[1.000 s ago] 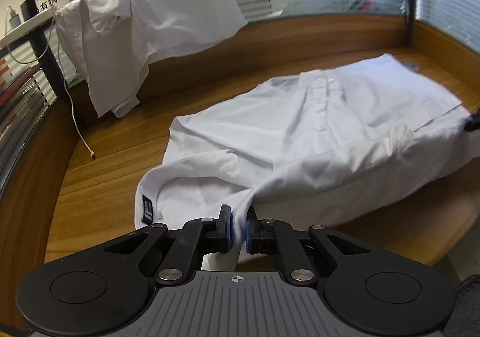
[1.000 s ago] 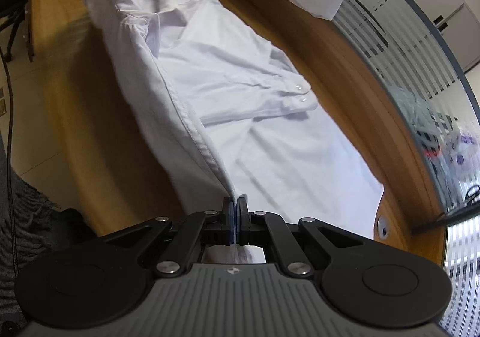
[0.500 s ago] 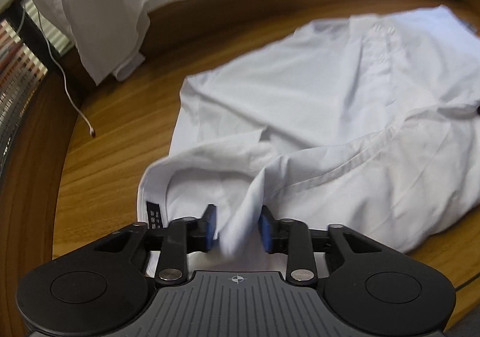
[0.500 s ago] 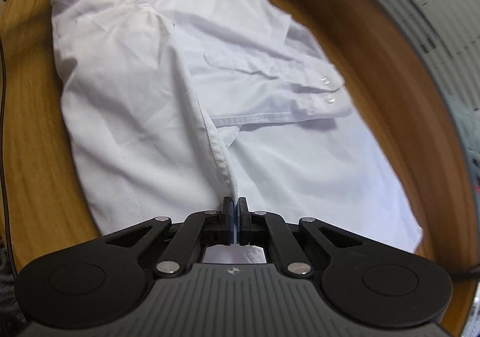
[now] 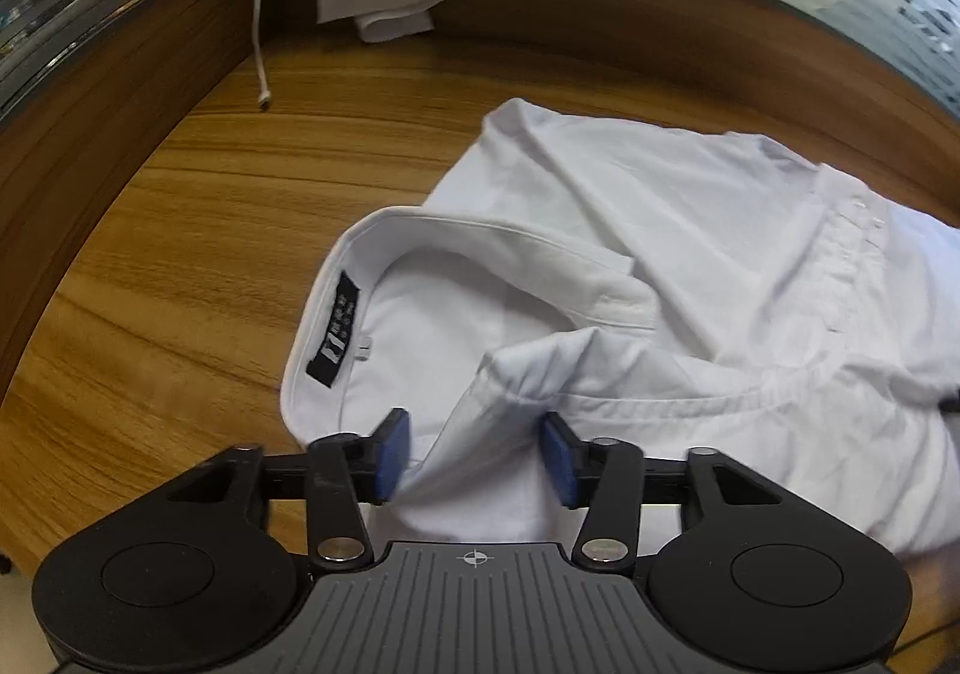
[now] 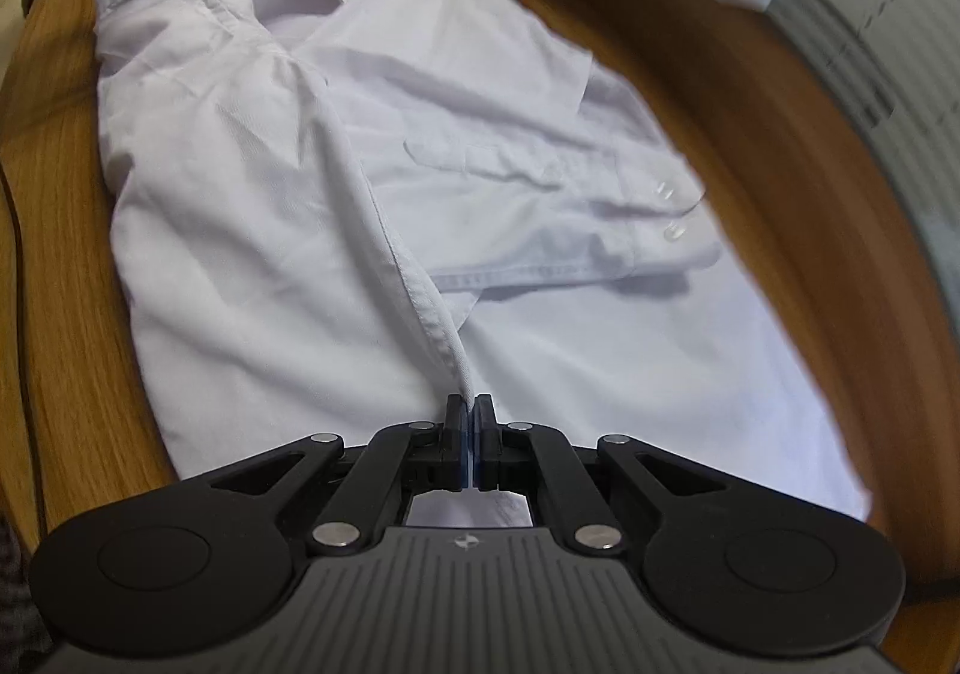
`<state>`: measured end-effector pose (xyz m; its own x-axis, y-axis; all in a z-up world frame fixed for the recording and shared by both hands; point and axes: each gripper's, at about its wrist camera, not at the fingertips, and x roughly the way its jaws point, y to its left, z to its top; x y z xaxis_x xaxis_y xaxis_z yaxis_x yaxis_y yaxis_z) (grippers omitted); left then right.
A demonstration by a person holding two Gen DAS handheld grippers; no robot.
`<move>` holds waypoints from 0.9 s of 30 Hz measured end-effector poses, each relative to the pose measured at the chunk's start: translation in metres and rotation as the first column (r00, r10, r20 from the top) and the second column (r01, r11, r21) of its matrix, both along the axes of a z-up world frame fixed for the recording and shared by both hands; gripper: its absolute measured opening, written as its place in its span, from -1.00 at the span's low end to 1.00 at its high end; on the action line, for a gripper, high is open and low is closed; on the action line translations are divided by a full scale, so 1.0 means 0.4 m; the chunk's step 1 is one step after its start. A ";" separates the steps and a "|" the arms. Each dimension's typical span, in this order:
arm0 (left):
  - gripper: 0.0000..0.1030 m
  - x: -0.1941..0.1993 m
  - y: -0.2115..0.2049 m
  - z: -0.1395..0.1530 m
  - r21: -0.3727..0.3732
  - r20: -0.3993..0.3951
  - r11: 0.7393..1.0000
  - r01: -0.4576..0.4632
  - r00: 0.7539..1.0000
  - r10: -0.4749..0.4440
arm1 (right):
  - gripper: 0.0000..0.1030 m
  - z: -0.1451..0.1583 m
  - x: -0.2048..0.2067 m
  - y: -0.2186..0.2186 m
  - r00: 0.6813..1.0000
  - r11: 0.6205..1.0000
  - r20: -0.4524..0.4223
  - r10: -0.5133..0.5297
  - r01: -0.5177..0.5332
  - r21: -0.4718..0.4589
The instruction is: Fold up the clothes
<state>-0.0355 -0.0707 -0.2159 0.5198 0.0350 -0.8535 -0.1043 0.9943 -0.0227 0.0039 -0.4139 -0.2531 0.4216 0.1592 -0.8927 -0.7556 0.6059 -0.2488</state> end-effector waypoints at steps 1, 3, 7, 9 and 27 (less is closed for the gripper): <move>0.13 0.007 0.000 -0.006 0.008 -0.002 1.000 -0.010 1.000 0.010 | -0.96 -0.018 -0.001 0.001 1.000 1.000 0.000 0.006 -0.006 -0.004; 0.27 0.022 -0.001 -0.019 0.024 -0.006 0.999 -0.029 1.000 0.029 | -0.95 -0.031 -0.008 0.000 1.000 1.000 0.017 0.007 -0.007 0.001; 0.30 0.028 0.024 -0.012 -0.057 0.017 0.993 -0.108 0.994 0.109 | -0.89 0.002 -0.021 -0.019 0.997 0.997 0.022 -0.069 0.068 0.031; 0.39 0.012 0.052 0.024 -0.174 0.078 0.973 -0.150 0.983 0.165 | -0.55 0.033 -0.036 -0.033 0.993 0.993 0.042 -0.109 0.107 0.042; 0.56 0.018 -0.164 0.054 -0.190 0.006 0.975 0.112 0.994 -0.113 | -0.01 0.134 -0.261 -0.571 0.647 0.637 -0.025 -0.762 0.755 0.154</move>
